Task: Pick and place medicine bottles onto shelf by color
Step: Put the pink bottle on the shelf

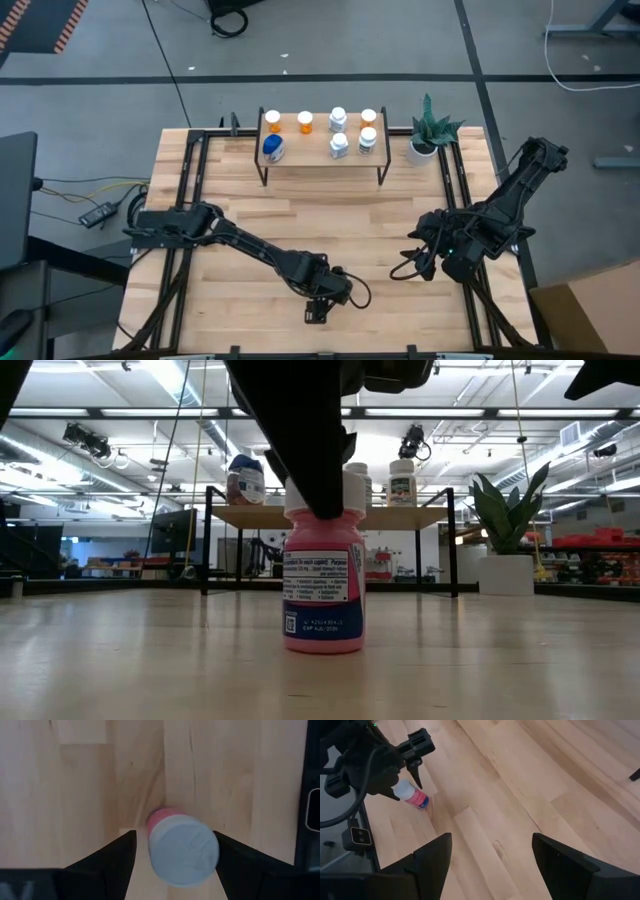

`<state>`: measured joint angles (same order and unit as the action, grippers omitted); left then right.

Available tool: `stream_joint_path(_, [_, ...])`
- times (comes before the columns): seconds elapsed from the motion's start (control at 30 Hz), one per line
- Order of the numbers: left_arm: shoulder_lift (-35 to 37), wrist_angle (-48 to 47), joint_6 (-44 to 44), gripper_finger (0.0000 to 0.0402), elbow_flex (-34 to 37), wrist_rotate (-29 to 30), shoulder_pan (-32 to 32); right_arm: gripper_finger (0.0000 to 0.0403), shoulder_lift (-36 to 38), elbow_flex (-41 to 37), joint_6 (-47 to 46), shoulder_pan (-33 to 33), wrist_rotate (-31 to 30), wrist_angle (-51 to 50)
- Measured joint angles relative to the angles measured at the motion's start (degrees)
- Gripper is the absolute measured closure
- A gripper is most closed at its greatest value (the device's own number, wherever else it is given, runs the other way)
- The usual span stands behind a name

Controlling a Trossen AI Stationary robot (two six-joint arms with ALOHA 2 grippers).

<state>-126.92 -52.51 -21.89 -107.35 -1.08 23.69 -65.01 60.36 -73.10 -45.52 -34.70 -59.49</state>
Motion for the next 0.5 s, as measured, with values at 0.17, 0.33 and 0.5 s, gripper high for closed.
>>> stream_joint_path(0.17, [-0.02,0.09,-0.26,0.0148,0.0,-0.04,0.06,0.012,0.0,0.0,0.0,0.0,0.0,0.0])
stream_joint_path(0.33, [-0.02,0.02,-1.34,0.0168,0.0,-0.01,0.02,0.012,0.0,0.0,0.0,0.0,-0.02,0.0])
stream_joint_path(0.5, [-0.02,0.02,-1.92,0.02,0.0,-0.04,0.03,0.012,0.0,0.0,0.0,0.0,-0.02,0.0])
